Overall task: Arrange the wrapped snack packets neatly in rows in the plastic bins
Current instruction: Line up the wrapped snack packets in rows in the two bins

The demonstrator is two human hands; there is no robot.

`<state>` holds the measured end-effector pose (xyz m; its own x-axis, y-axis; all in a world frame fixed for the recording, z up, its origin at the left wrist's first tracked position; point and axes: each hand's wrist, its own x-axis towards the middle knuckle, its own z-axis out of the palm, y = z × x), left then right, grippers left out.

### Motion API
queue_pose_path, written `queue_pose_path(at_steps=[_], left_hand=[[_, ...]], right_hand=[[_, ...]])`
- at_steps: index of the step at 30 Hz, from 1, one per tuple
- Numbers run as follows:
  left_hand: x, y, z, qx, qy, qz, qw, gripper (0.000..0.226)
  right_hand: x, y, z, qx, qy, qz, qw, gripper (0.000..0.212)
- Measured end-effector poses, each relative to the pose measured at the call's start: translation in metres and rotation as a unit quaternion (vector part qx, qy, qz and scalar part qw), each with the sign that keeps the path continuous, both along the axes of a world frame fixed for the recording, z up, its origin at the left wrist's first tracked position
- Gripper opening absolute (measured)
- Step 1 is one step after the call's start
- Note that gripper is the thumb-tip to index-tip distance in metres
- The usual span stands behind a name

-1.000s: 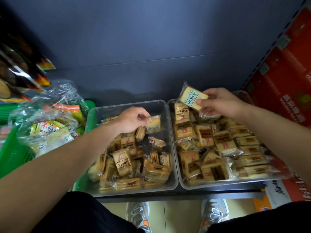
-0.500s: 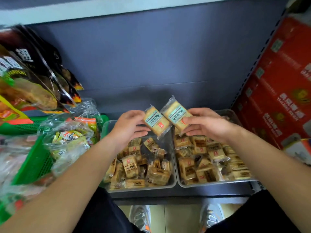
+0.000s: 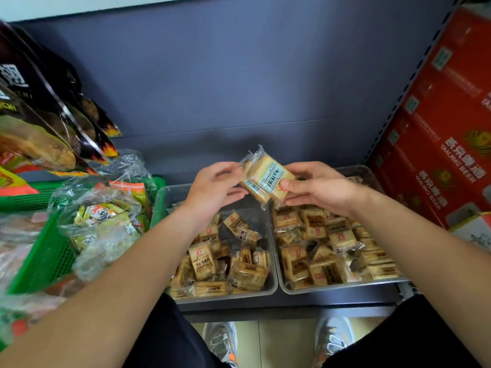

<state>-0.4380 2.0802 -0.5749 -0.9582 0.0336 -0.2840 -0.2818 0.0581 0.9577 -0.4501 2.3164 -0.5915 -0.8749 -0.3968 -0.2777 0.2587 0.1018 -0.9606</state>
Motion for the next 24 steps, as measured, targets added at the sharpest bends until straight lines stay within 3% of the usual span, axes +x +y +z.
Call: queue_pose_path(at_steps=[9, 14, 17, 19, 21, 24], left_hand=[[-0.004, 0.01, -0.002, 0.022, -0.04, -0.042, 0.998, 0.044], [-0.008, 0.003, -0.008, 0.007, -0.014, -0.129, 0.992, 0.058], [-0.023, -0.018, -0.027, -0.094, -0.039, -0.169, 0.98, 0.056], [-0.034, -0.036, -0.053, -0.254, -0.032, -0.201, 0.946, 0.044], [-0.044, -0.045, -0.082, -0.407, -0.003, -0.26, 0.876, 0.039], [-0.051, -0.037, -0.119, -0.478, 0.005, -0.331, 0.814, 0.055]], right_hand=[[-0.008, 0.003, -0.005, 0.011, -0.032, 0.023, 0.999, 0.07], [-0.012, -0.002, -0.004, 0.053, -0.011, 0.041, 0.998, 0.05], [-0.017, -0.007, -0.014, 0.14, 0.019, 0.001, 0.99, 0.039], [-0.02, -0.006, -0.02, 0.256, 0.044, -0.012, 0.965, 0.039], [-0.022, -0.003, -0.03, 0.328, 0.053, -0.011, 0.943, 0.049], [-0.027, -0.002, -0.046, 0.371, 0.056, -0.004, 0.927, 0.058]])
